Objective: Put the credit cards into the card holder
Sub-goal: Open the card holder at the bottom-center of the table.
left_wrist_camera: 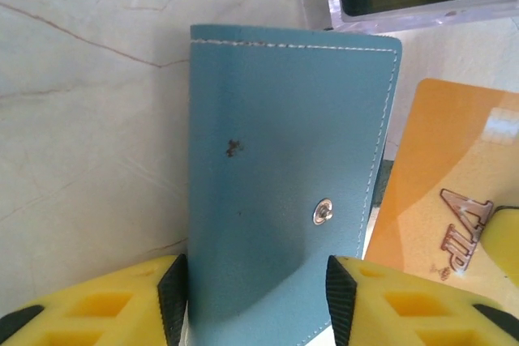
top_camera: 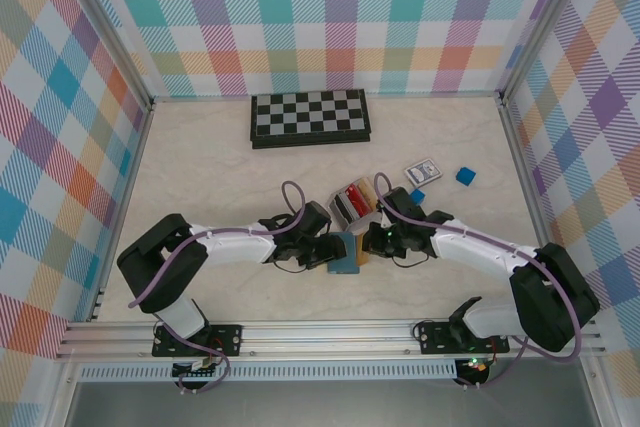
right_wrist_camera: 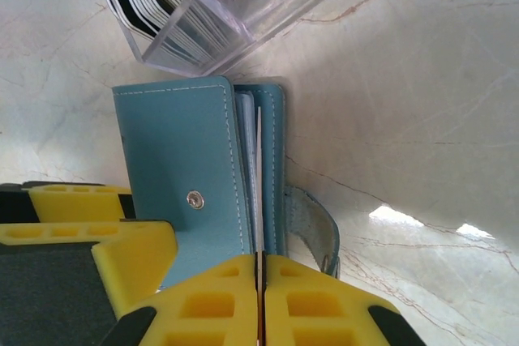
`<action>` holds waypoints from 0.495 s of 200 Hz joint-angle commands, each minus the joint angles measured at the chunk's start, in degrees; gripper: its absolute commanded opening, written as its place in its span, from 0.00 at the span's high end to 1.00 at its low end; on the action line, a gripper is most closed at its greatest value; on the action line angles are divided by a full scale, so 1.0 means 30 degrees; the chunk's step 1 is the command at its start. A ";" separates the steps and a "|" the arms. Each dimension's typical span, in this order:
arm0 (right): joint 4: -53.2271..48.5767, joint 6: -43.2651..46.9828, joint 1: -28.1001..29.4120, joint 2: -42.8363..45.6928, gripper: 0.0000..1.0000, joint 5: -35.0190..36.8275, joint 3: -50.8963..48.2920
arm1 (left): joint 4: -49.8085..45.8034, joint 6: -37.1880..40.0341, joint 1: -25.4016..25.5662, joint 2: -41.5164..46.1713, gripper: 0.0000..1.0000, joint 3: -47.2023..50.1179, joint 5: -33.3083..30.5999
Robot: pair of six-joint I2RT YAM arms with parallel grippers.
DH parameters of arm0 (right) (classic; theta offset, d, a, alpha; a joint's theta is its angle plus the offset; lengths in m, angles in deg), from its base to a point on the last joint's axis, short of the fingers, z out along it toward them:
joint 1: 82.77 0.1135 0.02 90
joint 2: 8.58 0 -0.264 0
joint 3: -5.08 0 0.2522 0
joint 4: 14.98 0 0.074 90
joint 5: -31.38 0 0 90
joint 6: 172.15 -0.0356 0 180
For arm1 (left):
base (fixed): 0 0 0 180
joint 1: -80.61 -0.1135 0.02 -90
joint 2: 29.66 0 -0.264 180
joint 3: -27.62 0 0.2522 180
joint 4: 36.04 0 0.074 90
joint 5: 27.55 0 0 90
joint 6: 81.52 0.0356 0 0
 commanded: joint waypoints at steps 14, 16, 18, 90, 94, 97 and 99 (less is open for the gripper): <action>0.1076 0.1099 0.0030 -0.0213 0.93 -0.0679 -0.0454 | -0.1731 0.1631 0.0263 0.0095 0.49 -0.0953 -0.0885; 0.1128 0.1079 0.0042 -0.0216 0.93 -0.0720 -0.0478 | -0.1767 0.1694 0.0263 0.0067 0.49 -0.0991 -0.0910; 0.1222 0.1044 0.0045 -0.0216 0.92 -0.0788 -0.0505 | -0.1784 0.1732 0.0241 0.0060 0.49 -0.1008 -0.0938; 0.2052 0.0363 0.0031 0.0843 0.92 -0.1695 -0.0471 | -0.0761 0.2123 0.0234 -0.0456 0.55 -0.0922 -0.0397; 0.2045 0.0334 0.0019 0.0919 0.92 -0.1723 -0.0461 | -0.0729 0.2151 0.0234 -0.0419 0.54 -0.0940 -0.0344; 0.2066 0.0345 0.0025 0.1009 0.92 -0.1769 -0.0450 | -0.0693 0.2205 0.0227 -0.0386 0.54 -0.0950 -0.0272; 0.2123 0.0355 0.0040 0.1027 0.92 -0.1798 -0.0462 | -0.0695 0.2211 0.0232 -0.0368 0.54 -0.0954 -0.0237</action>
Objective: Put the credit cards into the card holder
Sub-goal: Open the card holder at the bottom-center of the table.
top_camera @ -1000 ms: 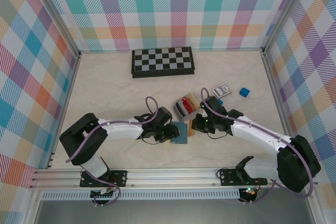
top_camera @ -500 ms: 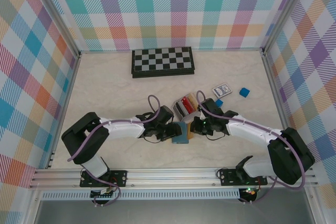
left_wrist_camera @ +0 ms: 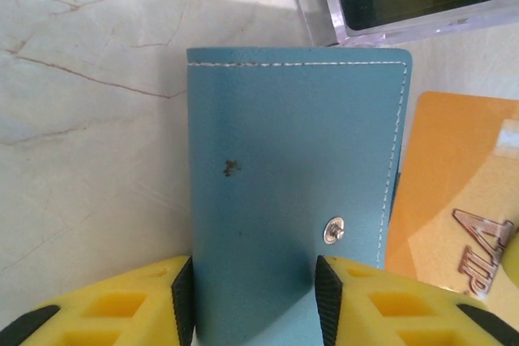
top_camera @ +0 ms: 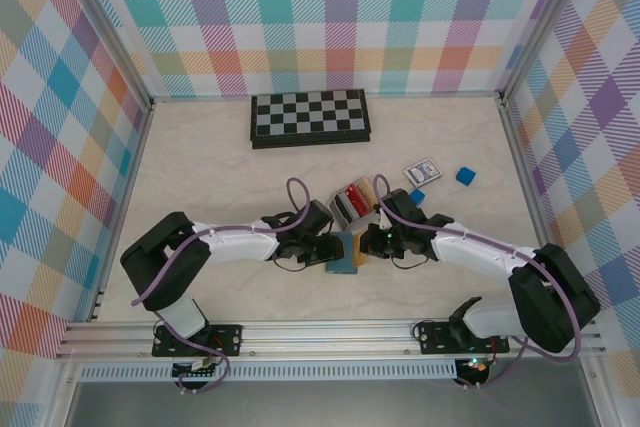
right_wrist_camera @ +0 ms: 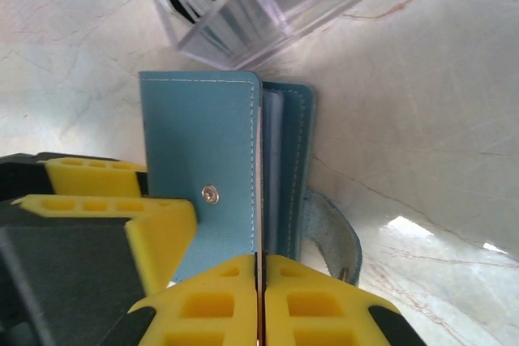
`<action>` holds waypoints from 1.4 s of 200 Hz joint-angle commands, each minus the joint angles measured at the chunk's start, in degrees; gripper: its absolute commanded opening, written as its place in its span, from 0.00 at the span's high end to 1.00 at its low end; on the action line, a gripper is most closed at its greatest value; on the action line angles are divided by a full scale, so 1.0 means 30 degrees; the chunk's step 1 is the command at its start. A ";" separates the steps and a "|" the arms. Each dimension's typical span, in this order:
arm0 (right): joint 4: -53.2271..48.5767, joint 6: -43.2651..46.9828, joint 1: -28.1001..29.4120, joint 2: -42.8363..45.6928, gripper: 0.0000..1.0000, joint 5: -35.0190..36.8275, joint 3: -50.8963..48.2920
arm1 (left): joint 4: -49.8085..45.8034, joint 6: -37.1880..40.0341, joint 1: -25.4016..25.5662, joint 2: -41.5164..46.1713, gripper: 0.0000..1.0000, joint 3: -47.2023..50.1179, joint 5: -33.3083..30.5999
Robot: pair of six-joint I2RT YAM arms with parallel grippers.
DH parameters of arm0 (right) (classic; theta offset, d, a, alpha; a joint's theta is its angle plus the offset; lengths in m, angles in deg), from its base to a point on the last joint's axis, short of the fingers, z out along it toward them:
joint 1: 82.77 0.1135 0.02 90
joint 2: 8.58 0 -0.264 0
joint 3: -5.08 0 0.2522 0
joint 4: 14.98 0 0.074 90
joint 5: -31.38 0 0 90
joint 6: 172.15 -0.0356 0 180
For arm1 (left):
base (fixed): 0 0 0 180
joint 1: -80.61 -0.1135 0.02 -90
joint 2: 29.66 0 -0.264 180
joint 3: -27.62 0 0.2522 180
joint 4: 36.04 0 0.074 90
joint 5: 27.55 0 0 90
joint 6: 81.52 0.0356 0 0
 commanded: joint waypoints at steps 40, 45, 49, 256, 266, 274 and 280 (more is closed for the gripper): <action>0.0361 0.0087 0.0026 0.1024 0.92 -0.1022 0.0454 | 0.0637 0.0647 0.0234 0.0874 0.43 -0.0231 0.0559; 0.0528 0.0068 0.0026 0.0994 0.92 -0.1088 0.0401 | 0.0581 0.0614 0.0234 0.0973 0.42 -0.0230 0.0494; 0.0690 -0.0003 0.0011 0.0986 0.92 -0.1140 0.0292 | 0.0565 0.0635 0.0234 0.1060 0.40 -0.0198 0.0471; 0.8809 -0.4583 -0.2142 -0.0940 0.91 -0.5765 -0.2127 | 0.1265 0.1172 -0.0058 0.2942 0.08 0.1498 0.0080; 0.9050 -0.4680 -0.2138 -0.1343 0.91 -0.5918 -0.2035 | 0.1260 0.1144 -0.0055 0.2984 0.08 0.1595 0.0012; 0.9402 -0.4934 -0.2141 -0.1636 0.91 -0.5993 -0.2106 | 0.1338 0.1142 -0.0059 0.3019 0.08 0.1694 0.0041; 0.9552 -0.5072 -0.2138 -0.1819 0.91 -0.6019 -0.2099 | 0.1348 0.1144 -0.0059 0.3014 0.08 0.1708 0.0087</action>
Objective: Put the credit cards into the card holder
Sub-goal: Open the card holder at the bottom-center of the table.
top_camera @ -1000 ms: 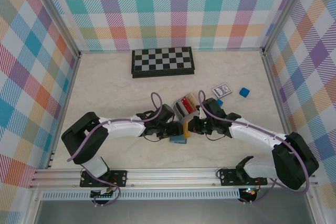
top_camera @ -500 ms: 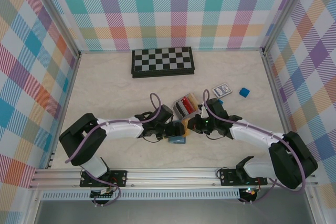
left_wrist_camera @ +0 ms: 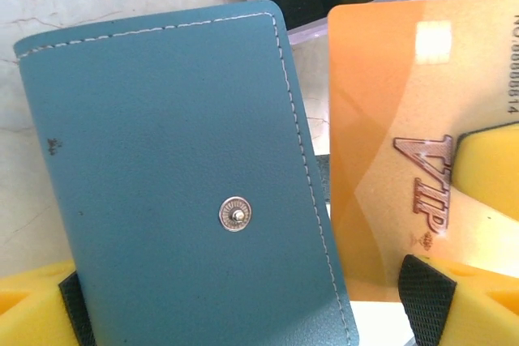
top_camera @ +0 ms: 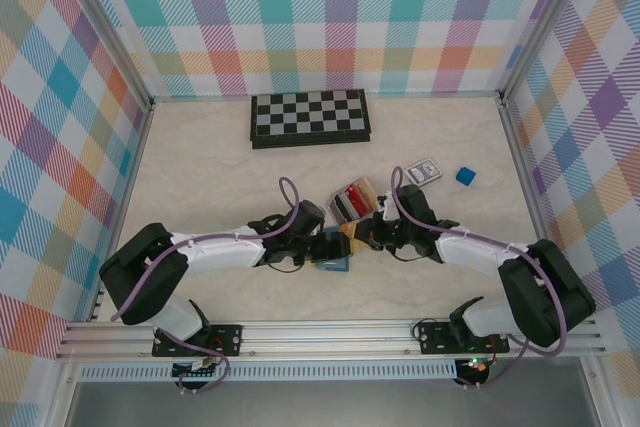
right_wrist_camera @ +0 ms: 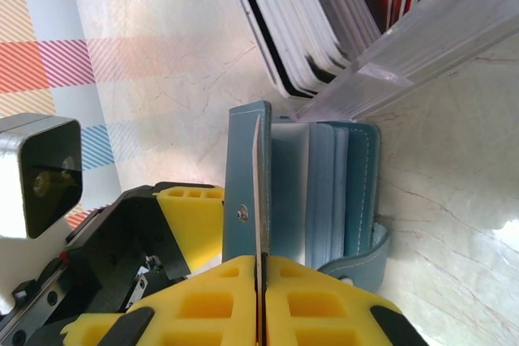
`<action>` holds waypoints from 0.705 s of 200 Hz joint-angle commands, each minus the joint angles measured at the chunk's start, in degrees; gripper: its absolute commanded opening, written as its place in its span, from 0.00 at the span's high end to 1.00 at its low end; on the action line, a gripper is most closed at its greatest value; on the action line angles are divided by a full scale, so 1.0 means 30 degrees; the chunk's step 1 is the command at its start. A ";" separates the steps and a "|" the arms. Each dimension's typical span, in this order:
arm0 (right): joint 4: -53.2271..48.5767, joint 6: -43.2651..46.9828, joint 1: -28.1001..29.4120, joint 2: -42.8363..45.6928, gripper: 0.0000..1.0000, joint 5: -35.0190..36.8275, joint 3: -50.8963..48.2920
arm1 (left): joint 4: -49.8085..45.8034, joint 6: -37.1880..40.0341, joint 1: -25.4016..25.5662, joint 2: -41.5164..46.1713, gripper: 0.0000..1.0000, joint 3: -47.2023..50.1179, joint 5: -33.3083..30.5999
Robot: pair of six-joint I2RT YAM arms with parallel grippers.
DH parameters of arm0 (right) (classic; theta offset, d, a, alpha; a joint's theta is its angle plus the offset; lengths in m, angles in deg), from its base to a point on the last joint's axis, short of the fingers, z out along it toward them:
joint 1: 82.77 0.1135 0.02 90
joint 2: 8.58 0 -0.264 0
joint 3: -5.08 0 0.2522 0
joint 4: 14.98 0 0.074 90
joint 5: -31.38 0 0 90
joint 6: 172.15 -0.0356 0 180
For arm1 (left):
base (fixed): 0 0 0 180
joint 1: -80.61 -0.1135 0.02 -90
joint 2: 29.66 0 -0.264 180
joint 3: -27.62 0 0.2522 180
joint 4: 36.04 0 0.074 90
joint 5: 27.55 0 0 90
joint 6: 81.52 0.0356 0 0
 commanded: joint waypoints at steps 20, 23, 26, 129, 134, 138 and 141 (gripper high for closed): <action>0.2676 -0.1143 -0.0029 -0.1182 0.91 -0.0802 -0.0257 | 0.1069 0.0471 -0.0030 0.0404 0.11 0.0357 0.0870; 0.2875 -0.1208 -0.0029 -0.1238 0.91 -0.0825 -0.0316 | 0.1246 0.0461 -0.0030 0.0356 0.12 0.0374 0.0995; 0.3024 -0.1304 -0.0029 -0.1293 0.91 -0.0846 -0.0352 | 0.1407 0.0441 -0.0030 0.0313 0.13 0.0391 0.1183; 0.2708 -0.1266 -0.0174 -0.1214 0.92 -0.1330 -0.0124 | -0.0496 0.0984 -0.0058 0.1569 0.19 0.0328 -0.0006; 0.2549 -0.1168 -0.0175 -0.1189 0.92 -0.1323 -0.0069 | -0.0474 0.1053 -0.0044 0.1831 0.17 0.0353 -0.0035; 0.2492 -0.1103 -0.0179 -0.1188 0.92 -0.1322 -0.0049 | -0.0507 0.1124 -0.0044 0.1992 0.17 0.0356 -0.0022; 0.2482 -0.1085 -0.0169 -0.1195 0.92 -0.1322 -0.0059 | -0.0581 0.1194 -0.0079 0.2111 0.17 0.0330 -0.0021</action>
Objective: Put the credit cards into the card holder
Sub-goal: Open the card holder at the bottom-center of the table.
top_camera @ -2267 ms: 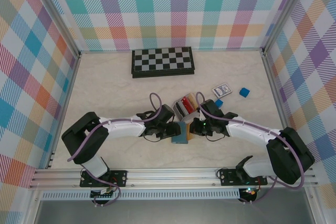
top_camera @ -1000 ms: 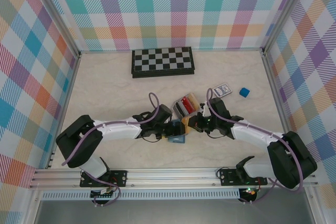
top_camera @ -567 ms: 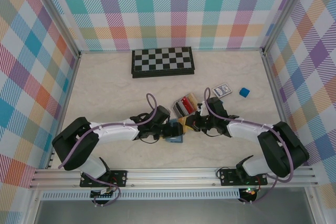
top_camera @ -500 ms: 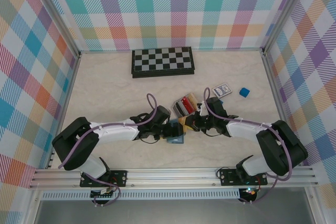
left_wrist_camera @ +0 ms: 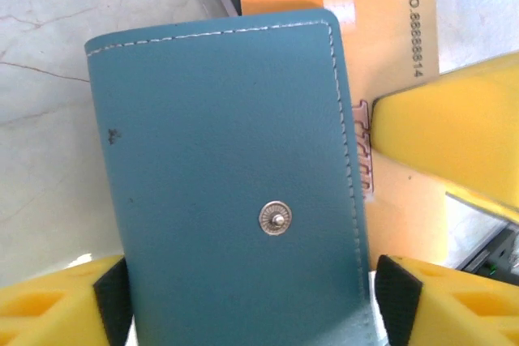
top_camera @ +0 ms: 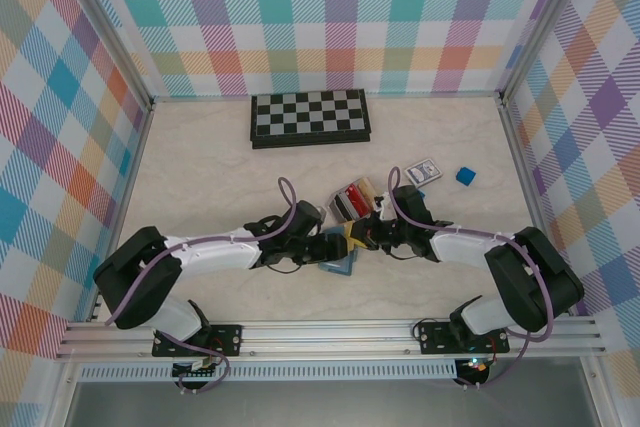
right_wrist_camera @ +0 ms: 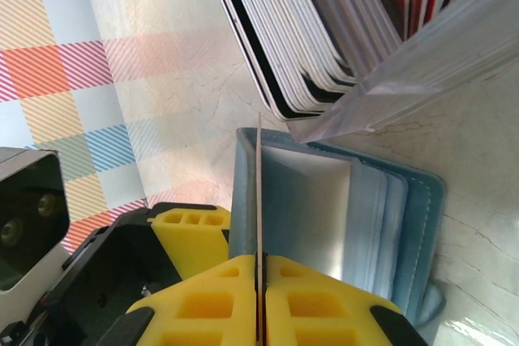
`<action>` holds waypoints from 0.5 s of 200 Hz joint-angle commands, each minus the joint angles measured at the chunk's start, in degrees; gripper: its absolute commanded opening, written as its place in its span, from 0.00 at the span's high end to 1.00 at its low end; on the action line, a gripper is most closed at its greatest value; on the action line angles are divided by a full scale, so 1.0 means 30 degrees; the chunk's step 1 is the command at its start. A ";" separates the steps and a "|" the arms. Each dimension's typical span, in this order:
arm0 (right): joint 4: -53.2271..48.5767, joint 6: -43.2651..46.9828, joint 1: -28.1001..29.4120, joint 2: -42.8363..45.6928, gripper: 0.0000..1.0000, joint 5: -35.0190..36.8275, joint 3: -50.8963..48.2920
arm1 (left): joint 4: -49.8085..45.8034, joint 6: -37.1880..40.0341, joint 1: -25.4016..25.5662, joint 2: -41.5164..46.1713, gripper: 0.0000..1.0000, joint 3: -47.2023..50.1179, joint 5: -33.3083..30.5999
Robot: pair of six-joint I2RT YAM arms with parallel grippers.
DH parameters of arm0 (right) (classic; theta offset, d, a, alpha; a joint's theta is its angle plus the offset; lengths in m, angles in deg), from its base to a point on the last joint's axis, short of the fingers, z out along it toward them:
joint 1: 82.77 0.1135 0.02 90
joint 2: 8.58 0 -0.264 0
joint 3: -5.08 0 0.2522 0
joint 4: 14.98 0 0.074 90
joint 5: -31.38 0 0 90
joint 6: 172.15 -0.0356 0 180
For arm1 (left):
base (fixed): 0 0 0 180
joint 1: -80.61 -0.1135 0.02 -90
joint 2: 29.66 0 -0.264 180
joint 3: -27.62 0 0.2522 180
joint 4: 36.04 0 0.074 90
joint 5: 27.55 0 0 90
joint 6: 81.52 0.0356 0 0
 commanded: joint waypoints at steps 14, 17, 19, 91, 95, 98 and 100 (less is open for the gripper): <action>0.0013 0.0280 -0.0157 0.0083 0.92 -0.0434 0.0253 | -0.1289 0.1063 -0.0138 0.1454 0.11 -0.0379 -0.0342; 0.0131 0.0233 -0.0167 0.0058 0.92 -0.0434 0.0228 | -0.1417 0.1157 -0.0139 0.1475 0.10 -0.0446 -0.0322; 0.0214 0.0204 -0.0154 0.0045 0.92 -0.0456 0.0207 | -0.1452 0.1229 -0.0140 0.1477 0.09 -0.0466 -0.0334; 0.0993 -0.0108 -0.0153 -0.0583 0.92 -0.1373 0.0653 | -0.4210 0.2917 -0.0169 0.1486 0.33 -0.1248 -0.0816; 0.1066 -0.0109 -0.0164 -0.0645 0.92 -0.1478 0.0678 | -0.4308 0.3069 -0.0163 0.1439 0.33 -0.1316 -0.0678; 0.1115 -0.0112 -0.0153 -0.0700 0.92 -0.1520 0.0695 | -0.4321 0.3184 -0.0165 0.1378 0.33 -0.1380 -0.0609; 0.1112 -0.0132 -0.0150 -0.0720 0.92 -0.1566 0.0719 | -0.4331 0.3266 -0.0168 0.1357 0.33 -0.1432 -0.0553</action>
